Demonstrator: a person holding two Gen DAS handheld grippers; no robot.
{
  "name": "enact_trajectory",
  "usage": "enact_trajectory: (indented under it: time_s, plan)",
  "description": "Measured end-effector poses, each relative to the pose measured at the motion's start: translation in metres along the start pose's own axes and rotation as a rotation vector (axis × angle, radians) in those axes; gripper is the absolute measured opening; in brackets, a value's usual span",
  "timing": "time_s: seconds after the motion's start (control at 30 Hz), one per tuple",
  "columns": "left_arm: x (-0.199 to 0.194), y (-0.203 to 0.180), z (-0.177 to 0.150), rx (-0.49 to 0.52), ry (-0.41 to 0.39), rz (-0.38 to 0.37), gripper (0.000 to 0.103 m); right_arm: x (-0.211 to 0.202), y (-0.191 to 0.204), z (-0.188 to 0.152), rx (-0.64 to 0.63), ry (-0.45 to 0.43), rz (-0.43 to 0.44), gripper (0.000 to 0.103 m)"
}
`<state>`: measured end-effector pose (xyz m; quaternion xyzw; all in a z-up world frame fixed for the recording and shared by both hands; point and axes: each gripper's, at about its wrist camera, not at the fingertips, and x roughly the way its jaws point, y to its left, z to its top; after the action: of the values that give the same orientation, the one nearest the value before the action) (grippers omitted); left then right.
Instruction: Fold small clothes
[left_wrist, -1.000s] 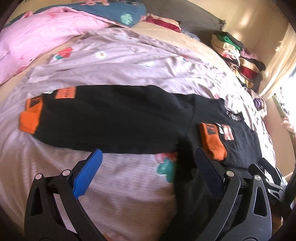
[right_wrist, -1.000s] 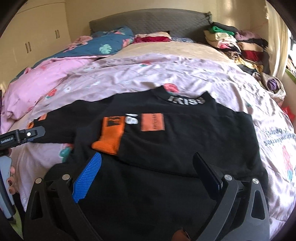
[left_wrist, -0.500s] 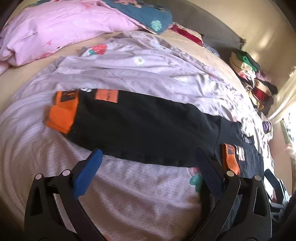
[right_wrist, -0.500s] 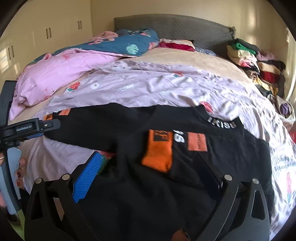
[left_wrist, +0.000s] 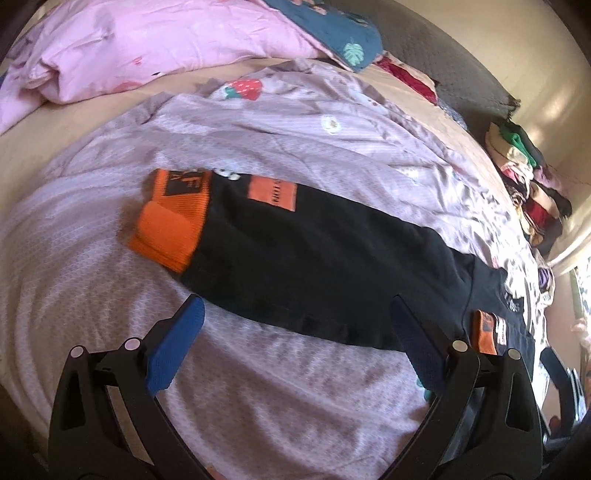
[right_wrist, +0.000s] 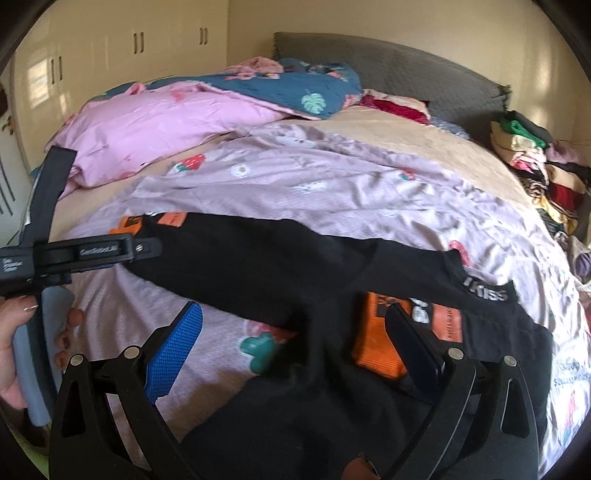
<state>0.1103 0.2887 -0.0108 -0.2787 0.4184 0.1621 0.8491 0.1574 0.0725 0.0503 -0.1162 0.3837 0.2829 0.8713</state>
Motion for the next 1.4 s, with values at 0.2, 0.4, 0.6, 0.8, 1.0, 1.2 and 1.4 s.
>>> enact_trajectory:
  time_s: [0.2,0.4,0.6,0.8,1.0,1.2,1.4]
  plan:
    - [0.010,0.019,0.006,-0.056,0.018,0.020,0.093,0.009,0.018,0.003,-0.042,0.019,0.037,0.098]
    - [0.033,0.047,0.011,-0.195,0.050,-0.021,0.093,0.014,0.023,-0.004,-0.049,0.032,0.045,0.098]
    - [0.040,0.064,0.024,-0.276,-0.015,-0.024,0.050,0.014,0.012,-0.015,-0.015,0.053,0.026,0.098]
    - [0.027,0.079,0.024,-0.340,-0.054,-0.115,0.011,0.004,-0.003,-0.027,0.041,0.050,0.015,0.098]
    - [-0.016,0.047,0.023,-0.215,-0.161,-0.200,0.008,-0.013,-0.022,-0.045,0.113,0.039,0.018,0.098]
    - [-0.048,0.011,0.013,-0.103,-0.214,-0.248,0.008,-0.030,-0.040,-0.057,0.148,0.031,-0.007,0.098]
    - [-0.059,-0.020,0.009,-0.041,-0.227,-0.273,0.008,-0.052,-0.060,-0.064,0.184,-0.004,-0.042,0.098]
